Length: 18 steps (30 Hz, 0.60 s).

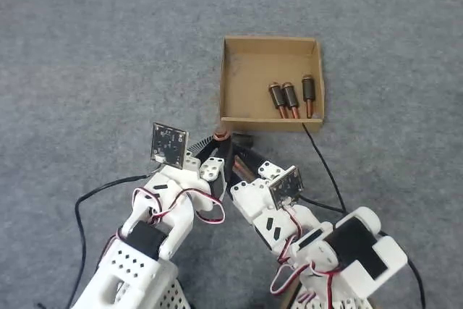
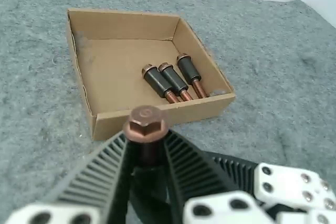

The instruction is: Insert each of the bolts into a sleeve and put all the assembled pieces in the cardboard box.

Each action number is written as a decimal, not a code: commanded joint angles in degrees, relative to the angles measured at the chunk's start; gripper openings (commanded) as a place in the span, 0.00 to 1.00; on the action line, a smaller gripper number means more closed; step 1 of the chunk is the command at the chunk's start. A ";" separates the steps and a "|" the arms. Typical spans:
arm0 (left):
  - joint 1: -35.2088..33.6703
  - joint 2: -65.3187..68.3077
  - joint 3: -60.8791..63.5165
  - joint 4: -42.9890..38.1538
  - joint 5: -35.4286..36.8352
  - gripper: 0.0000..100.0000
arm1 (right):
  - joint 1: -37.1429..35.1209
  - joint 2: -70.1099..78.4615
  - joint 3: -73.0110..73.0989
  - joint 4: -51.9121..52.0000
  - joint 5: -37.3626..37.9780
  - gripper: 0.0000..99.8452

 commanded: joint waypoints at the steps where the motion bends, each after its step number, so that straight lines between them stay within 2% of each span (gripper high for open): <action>1: -0.53 0.44 -0.22 -0.09 0.53 0.01 | 1.54 -1.01 1.14 -1.45 0.97 0.01; 6: -0.53 0.44 -0.31 -0.09 0.53 0.03 | 1.54 -1.01 1.14 -1.45 0.97 0.01; 13: -0.53 0.44 -0.31 1.49 0.79 0.23 | 1.54 -1.01 1.14 -1.45 0.97 0.01; 18: -0.53 0.44 -0.31 2.02 0.79 0.24 | 1.63 -1.01 1.14 -1.45 0.97 0.01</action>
